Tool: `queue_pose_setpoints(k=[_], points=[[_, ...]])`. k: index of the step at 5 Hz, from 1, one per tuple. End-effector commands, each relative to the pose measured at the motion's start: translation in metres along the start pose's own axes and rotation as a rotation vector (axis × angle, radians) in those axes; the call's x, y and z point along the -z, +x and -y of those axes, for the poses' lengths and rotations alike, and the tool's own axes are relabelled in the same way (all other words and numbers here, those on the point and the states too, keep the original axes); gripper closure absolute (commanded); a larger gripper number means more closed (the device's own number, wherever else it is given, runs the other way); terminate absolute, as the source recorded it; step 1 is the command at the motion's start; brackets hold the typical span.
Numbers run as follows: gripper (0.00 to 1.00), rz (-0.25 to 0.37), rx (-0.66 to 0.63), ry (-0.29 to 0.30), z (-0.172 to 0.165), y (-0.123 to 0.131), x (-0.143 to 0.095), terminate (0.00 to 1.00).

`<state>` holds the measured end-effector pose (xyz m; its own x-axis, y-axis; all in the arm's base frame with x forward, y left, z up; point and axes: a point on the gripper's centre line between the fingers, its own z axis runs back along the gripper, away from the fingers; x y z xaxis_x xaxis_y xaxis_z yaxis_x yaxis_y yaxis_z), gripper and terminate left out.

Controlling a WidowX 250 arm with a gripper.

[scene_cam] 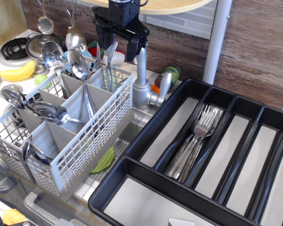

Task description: Put fork from basket to tray

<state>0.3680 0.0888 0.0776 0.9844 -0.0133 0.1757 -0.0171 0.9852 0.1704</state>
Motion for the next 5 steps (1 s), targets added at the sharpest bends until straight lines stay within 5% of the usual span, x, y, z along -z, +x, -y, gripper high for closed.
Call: queue_pose_setpoints(k=[1,3,5], points=[[0.00,0.000,0.000,0.000,0.000,0.000,0.000,0.00],[0.00,0.089,-0.099,0.193,-0.013,0.011,0.013,0.00],[0.00,0.166,-0.136,0.205,-0.027,0.026,0.026,0.00]])
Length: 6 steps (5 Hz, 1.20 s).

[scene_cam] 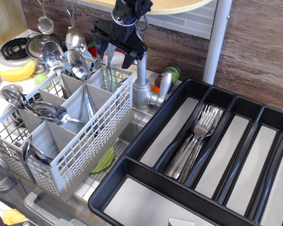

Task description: Put fork from basket to tray

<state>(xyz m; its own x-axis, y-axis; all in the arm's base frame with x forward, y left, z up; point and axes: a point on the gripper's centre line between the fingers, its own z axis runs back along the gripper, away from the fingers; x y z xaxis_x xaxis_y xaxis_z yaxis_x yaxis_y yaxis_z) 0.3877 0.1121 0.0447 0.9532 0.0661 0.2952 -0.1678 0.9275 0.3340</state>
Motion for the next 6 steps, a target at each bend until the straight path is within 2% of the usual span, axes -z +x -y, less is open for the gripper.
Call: queue_pose_setpoints(k=[1,3,4,6], points=[[0.00,0.089,-0.059,0.015,-0.006,0.017,-0.003,0.00],[0.00,0.124,-0.103,0.045,-0.002,0.019,0.012,0.00],[1.00,0.113,-0.118,0.061,0.002,0.018,0.010,0.00],[1.00,0.054,-0.118,0.134,0.004,0.018,-0.010,0.00]])
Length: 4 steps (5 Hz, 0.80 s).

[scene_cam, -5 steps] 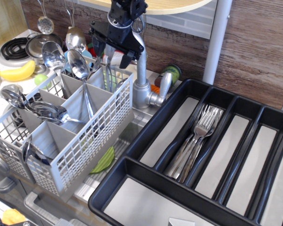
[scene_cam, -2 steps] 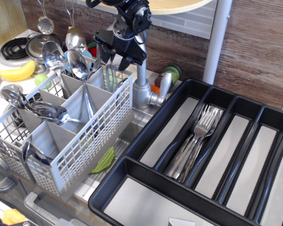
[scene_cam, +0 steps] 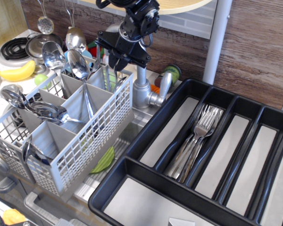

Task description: Put fork from basket to tray

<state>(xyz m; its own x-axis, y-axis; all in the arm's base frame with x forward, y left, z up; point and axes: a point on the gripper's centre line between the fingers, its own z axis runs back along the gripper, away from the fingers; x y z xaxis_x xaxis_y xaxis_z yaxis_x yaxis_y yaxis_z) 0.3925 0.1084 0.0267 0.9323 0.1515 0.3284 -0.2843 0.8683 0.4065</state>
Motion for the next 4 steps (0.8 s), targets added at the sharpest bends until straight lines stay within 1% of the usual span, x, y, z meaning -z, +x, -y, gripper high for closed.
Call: queue_pose_setpoints(k=[1,2,3,4], points=[[1.00,0.017,0.040,0.066,-0.025,0.019,-0.050,0.00],[1.00,0.004,0.118,0.103,-0.044,0.022,-0.079,0.00],[1.00,0.008,0.182,0.109,-0.066,0.021,-0.122,0.00],[1.00,-0.019,0.202,0.132,-0.079,0.030,-0.171,0.00]])
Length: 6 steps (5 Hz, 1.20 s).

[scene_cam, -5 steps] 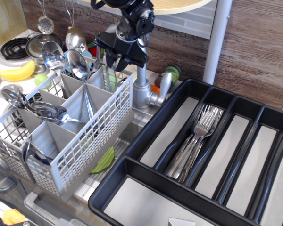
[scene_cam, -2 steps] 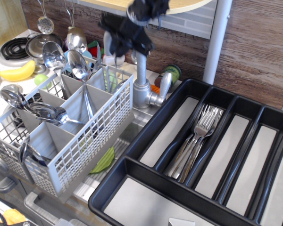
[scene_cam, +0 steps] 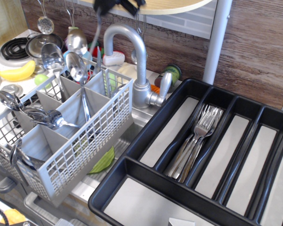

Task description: Put fork from basket to tray

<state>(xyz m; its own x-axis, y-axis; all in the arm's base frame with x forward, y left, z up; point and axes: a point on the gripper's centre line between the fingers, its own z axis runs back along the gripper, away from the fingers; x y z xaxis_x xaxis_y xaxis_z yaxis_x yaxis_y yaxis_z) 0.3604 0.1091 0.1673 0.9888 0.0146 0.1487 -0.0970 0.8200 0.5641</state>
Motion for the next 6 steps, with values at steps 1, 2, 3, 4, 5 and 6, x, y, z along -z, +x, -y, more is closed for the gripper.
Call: queue_pose_setpoints(k=[1,2,3,4,5,6], points=[[1.00,0.048,-0.045,0.005,-0.024,0.017,-0.074,0.00],[1.00,0.038,-0.117,-0.124,0.018,0.026,-0.083,0.00],[1.00,0.038,-0.156,-0.307,0.069,0.036,-0.071,0.00],[1.00,0.035,-0.099,-0.360,0.100,0.032,-0.060,0.00],[1.00,0.015,-0.070,-0.389,0.125,0.023,-0.055,0.00],[1.00,-0.016,0.031,-0.350,0.151,0.009,-0.047,0.00]])
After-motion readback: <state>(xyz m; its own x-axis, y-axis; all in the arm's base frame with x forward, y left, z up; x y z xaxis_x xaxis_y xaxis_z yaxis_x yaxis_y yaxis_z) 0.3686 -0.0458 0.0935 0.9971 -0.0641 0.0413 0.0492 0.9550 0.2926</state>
